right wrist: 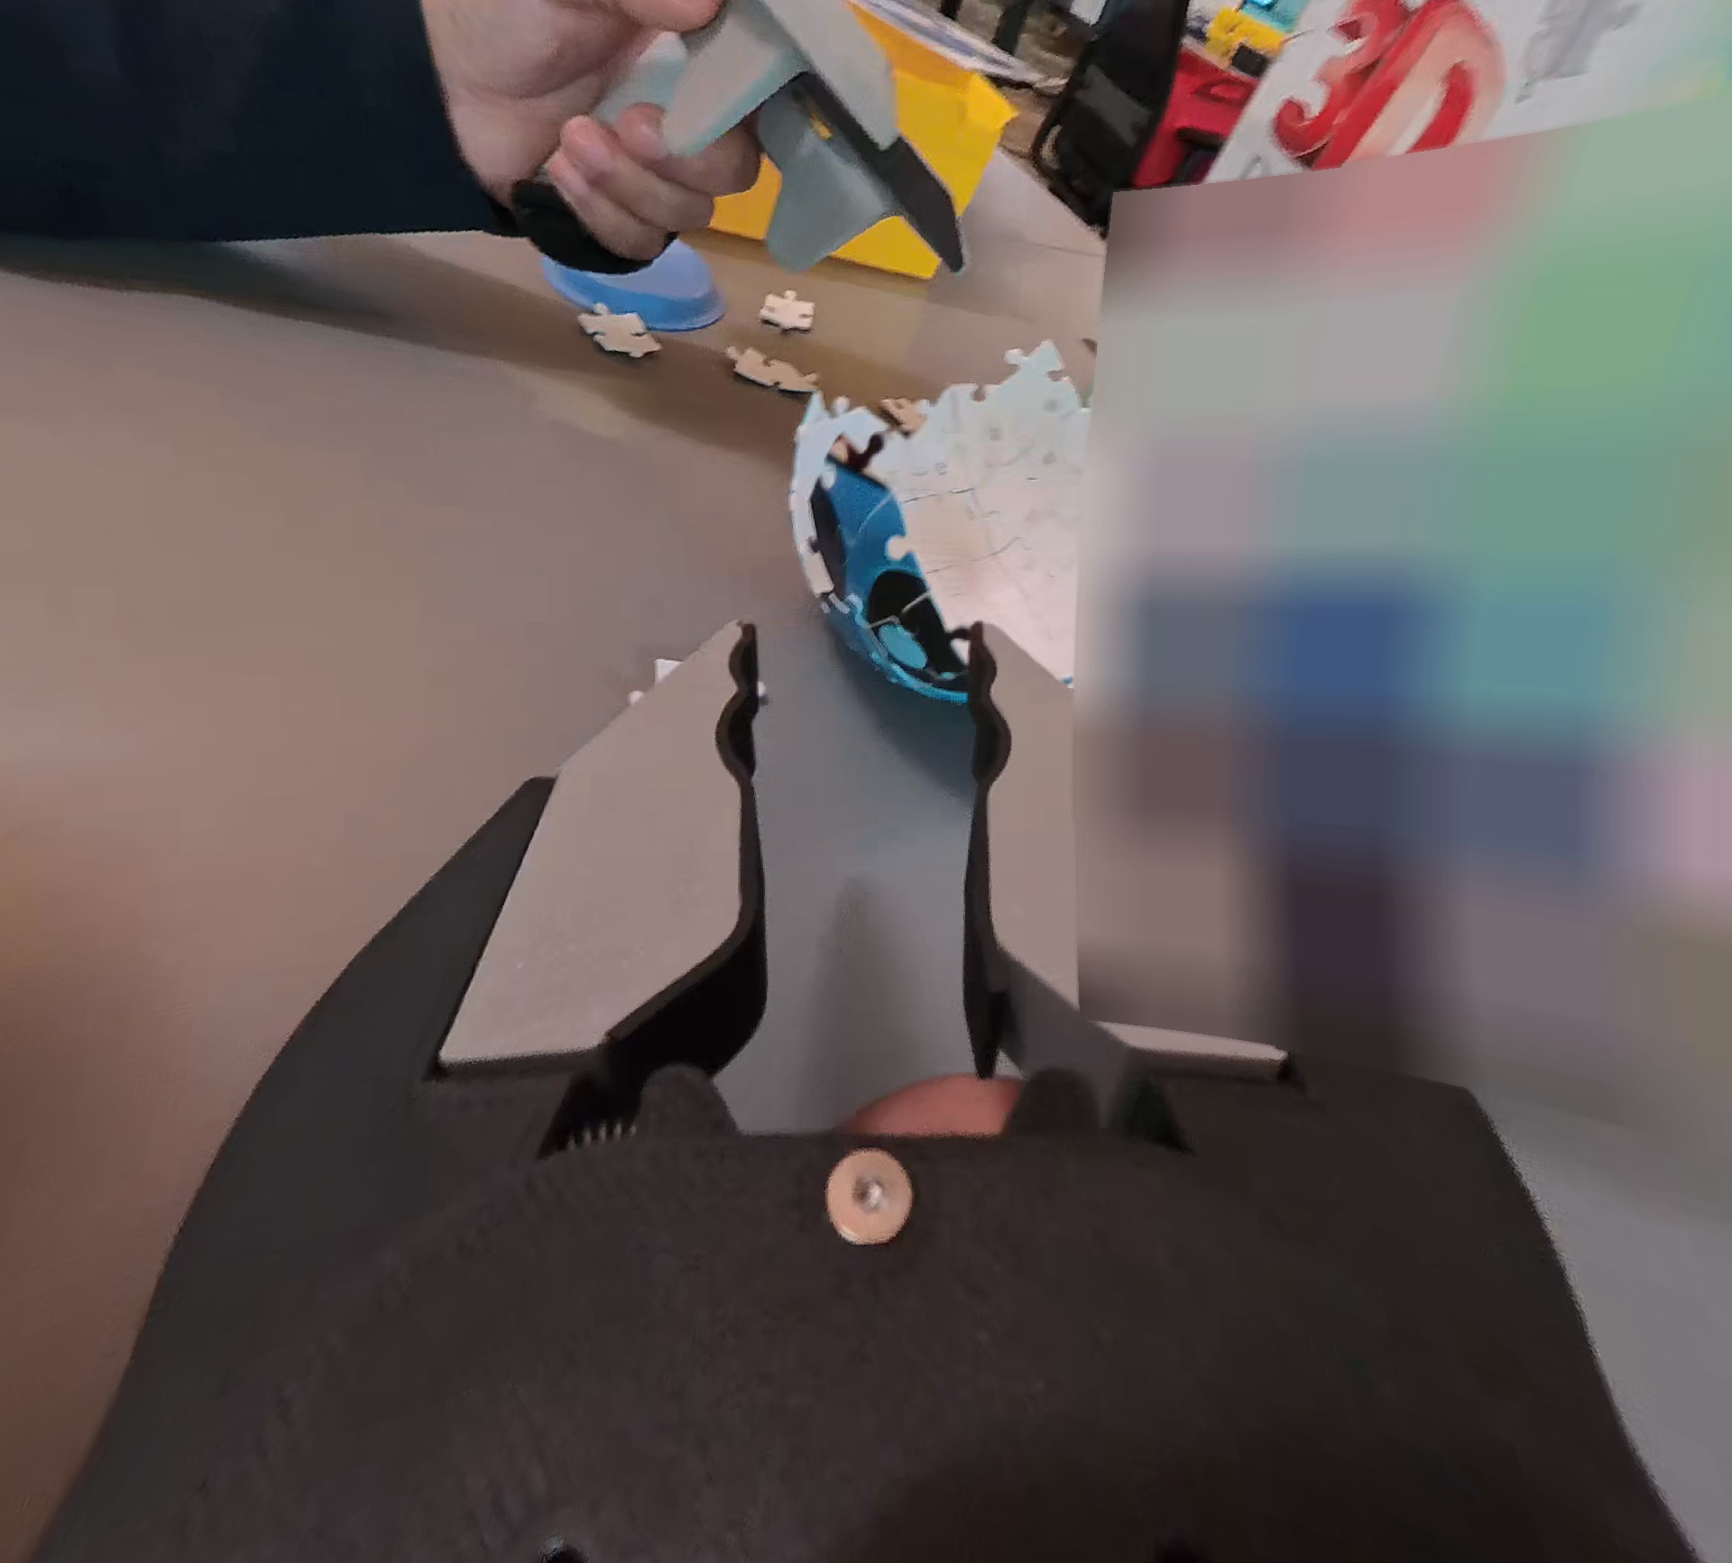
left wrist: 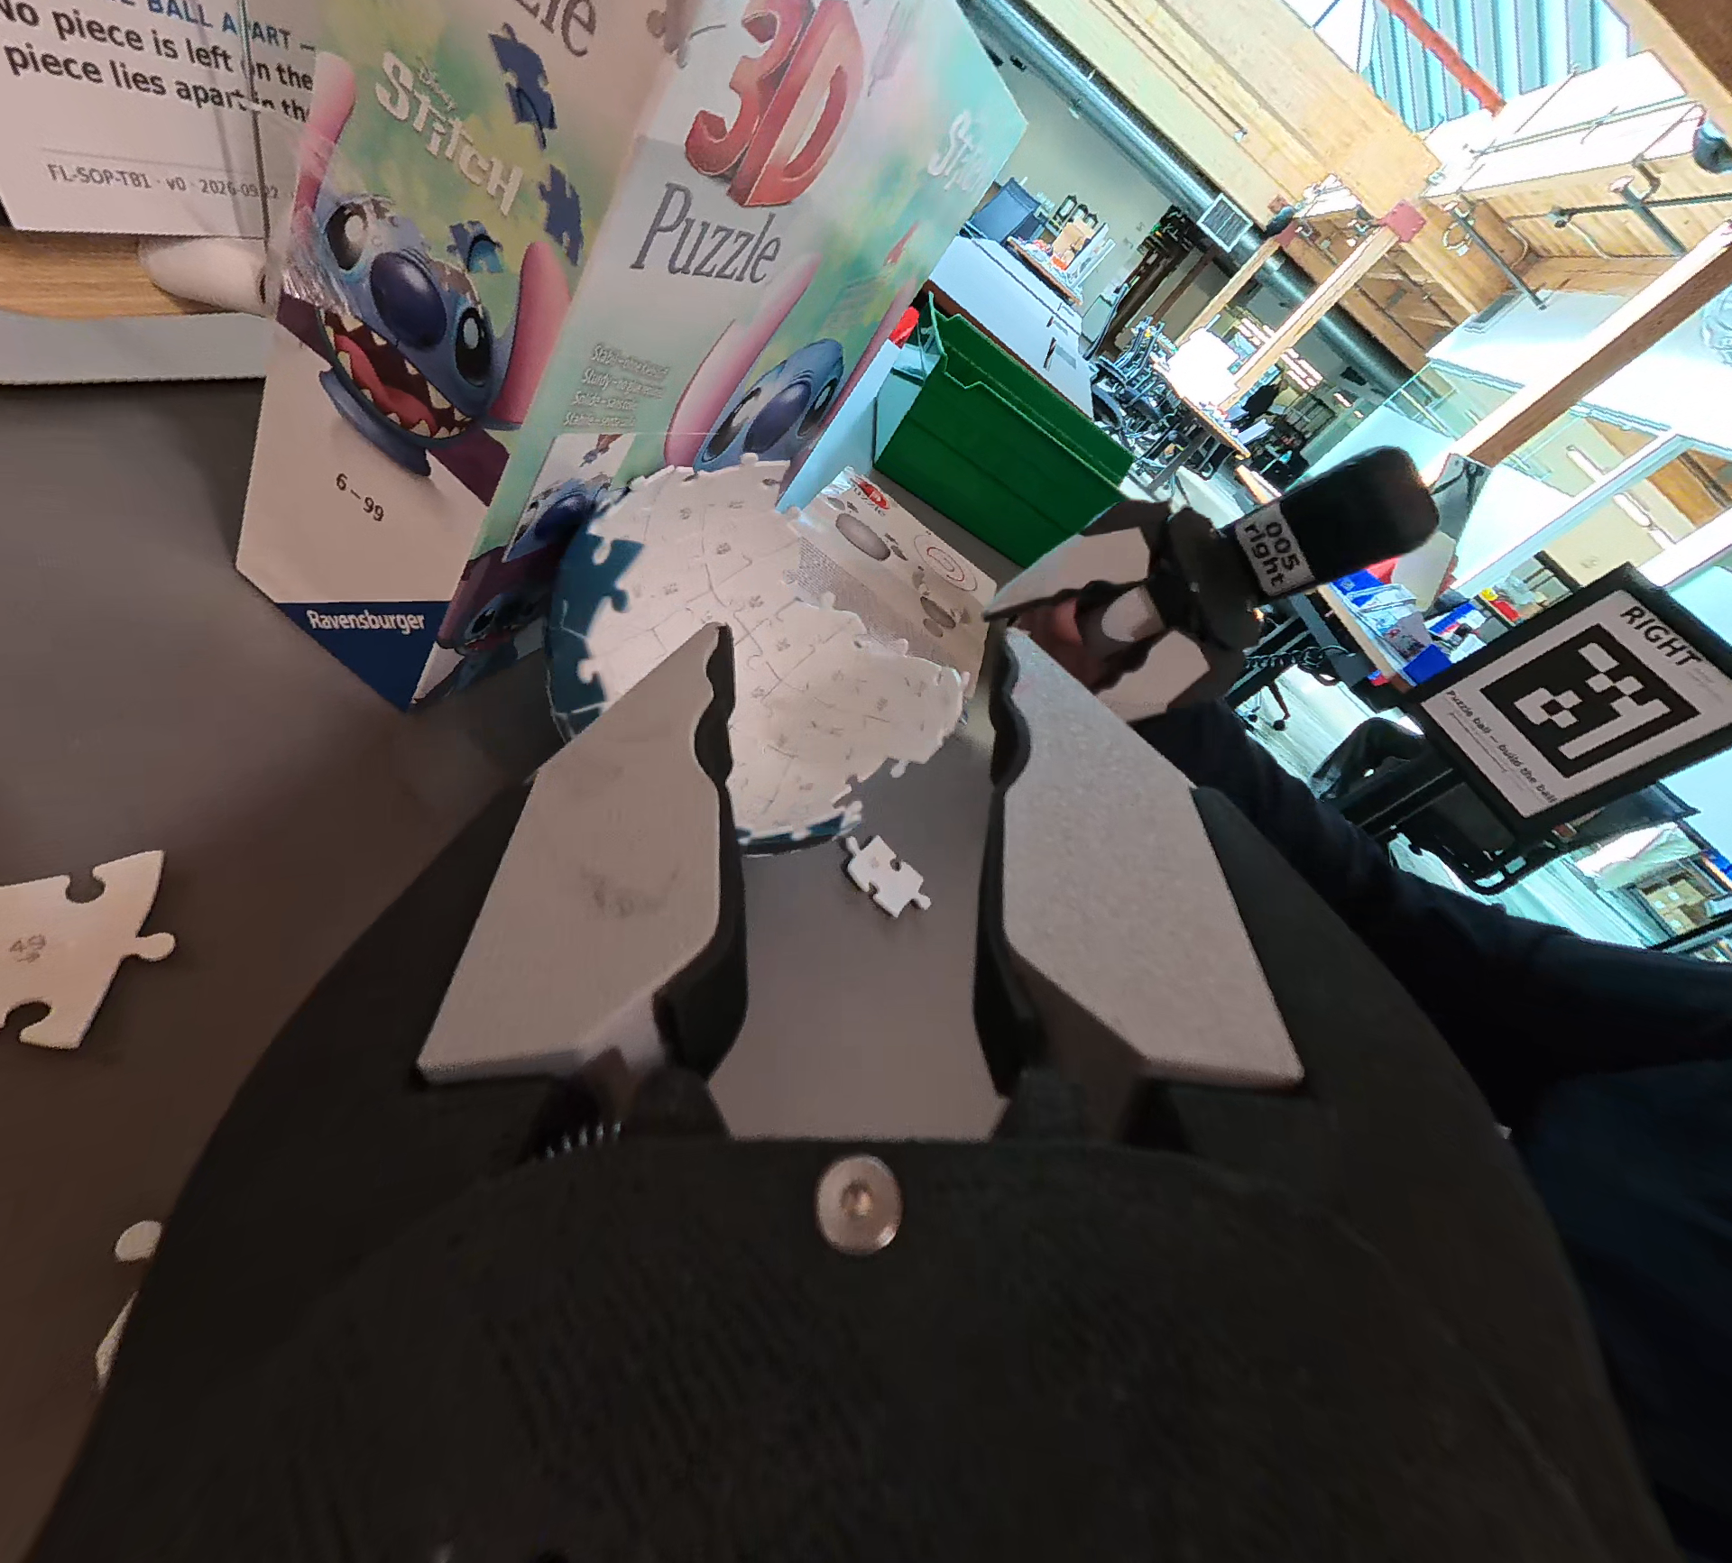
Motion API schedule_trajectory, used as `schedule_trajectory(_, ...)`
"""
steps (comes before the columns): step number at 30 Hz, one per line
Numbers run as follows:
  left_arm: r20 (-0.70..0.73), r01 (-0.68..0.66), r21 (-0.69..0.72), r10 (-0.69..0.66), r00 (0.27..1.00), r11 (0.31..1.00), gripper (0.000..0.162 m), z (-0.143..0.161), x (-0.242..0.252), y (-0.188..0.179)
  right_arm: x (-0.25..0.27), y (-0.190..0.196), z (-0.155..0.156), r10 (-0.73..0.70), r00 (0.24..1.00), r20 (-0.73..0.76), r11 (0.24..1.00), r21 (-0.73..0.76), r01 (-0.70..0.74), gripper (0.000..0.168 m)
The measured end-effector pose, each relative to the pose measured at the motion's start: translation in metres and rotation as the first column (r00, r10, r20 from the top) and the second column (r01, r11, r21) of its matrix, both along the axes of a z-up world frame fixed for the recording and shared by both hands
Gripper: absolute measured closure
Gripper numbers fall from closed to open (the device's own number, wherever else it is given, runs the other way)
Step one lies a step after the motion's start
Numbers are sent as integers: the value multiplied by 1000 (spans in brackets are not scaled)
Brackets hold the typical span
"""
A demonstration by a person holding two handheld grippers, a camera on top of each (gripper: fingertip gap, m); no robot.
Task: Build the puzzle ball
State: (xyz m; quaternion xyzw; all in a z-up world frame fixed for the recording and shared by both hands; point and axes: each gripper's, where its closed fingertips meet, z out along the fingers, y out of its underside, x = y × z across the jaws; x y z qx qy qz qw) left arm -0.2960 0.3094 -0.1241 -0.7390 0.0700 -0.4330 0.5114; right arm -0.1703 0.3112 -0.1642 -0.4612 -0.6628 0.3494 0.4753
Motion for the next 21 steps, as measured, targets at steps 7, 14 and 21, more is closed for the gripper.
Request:
schedule_trajectory(7, 24, 0, -13, 1, 1000, 1000, 109, -4, -1, 1, -12, -9, -5, 30, 999, 14, 998, -50, -29, 118)
schedule_trajectory(14, 23, 14, -41, -13, 1000, 999, 109, -14, 5, 4, -25, 1, -6, -12, 1000, 13, 1000, -17, 12, 115)
schedule_trajectory(21, 12, 24, -54, -23, 1000, 998, 108, -19, 8, 6, -36, 3, -22, 19, 996, 91, 1000, -3, -19, 116)
